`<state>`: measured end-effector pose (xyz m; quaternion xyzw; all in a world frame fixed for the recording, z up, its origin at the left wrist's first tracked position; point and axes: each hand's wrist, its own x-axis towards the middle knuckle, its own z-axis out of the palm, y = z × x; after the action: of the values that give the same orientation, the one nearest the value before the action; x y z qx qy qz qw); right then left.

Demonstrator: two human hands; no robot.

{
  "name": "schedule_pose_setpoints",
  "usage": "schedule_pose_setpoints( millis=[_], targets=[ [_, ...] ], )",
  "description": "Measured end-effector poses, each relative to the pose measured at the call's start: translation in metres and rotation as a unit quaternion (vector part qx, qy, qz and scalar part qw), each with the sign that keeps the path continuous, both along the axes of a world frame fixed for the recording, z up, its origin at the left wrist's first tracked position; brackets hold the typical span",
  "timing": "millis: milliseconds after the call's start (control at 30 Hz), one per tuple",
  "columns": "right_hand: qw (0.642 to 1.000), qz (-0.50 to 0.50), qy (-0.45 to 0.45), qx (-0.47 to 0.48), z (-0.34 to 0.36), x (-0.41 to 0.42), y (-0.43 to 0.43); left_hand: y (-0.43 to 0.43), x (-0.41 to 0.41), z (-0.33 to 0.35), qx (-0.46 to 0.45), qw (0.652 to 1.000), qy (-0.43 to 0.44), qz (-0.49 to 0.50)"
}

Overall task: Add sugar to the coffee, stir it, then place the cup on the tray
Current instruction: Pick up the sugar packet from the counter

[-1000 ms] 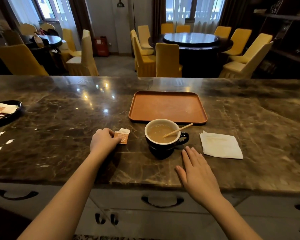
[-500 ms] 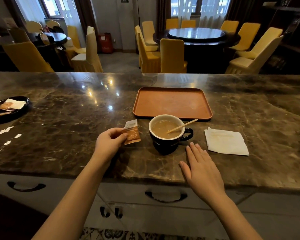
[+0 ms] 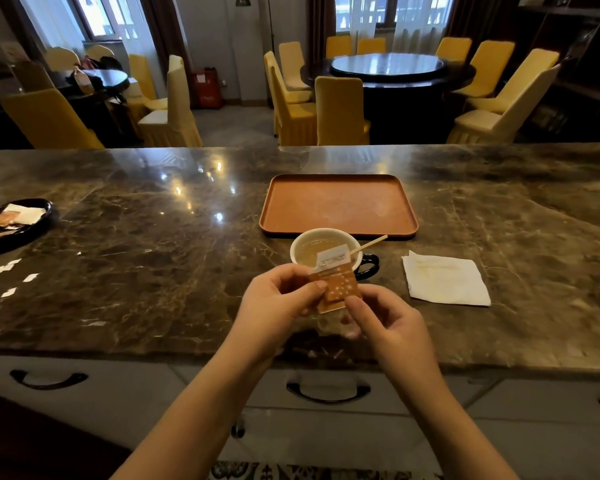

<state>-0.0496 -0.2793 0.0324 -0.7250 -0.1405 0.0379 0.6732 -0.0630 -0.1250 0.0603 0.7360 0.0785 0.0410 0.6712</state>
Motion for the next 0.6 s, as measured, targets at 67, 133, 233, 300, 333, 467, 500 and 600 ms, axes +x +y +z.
schedule_pose_setpoints(
  millis=[67, 133, 233, 300, 333, 467, 500, 600],
  targets=[
    [0.999, -0.001, 0.036, 0.032, 0.011, 0.004, 0.004, -0.01, 0.005, 0.003, -0.009, 1.0, 0.003, -0.011],
    [0.996, -0.018, 0.06, 0.058, 0.018, 0.011, 0.005, -0.015, 0.011, 0.006, -0.034, 0.999, 0.02, -0.02],
    [0.992, -0.011, 0.081, 0.093, 0.027, 0.024, 0.002, -0.017, 0.024, 0.012, -0.033, 0.999, 0.028, -0.024],
    [0.989, 0.001, 0.098, 0.107, 0.034, 0.035, -0.001, -0.014, 0.034, 0.019, -0.028, 0.999, 0.022, -0.024],
    [0.988, 0.006, 0.107, 0.11, 0.037, 0.042, -0.002, -0.012, 0.04, 0.023, -0.029, 0.999, 0.02, -0.031],
    [0.995, 0.022, 0.075, 0.06, 0.054, 0.078, -0.004, -0.002, 0.07, 0.041, 0.065, 0.995, -0.004, -0.073],
    [0.997, 0.029, 0.062, 0.035, 0.06, 0.088, -0.005, 0.001, 0.079, 0.046, 0.087, 0.994, -0.017, -0.069],
    [0.995, 0.065, 0.032, -0.064, 0.077, 0.119, -0.009, 0.012, 0.108, 0.06, 0.126, 0.989, -0.059, -0.039]
  ],
)
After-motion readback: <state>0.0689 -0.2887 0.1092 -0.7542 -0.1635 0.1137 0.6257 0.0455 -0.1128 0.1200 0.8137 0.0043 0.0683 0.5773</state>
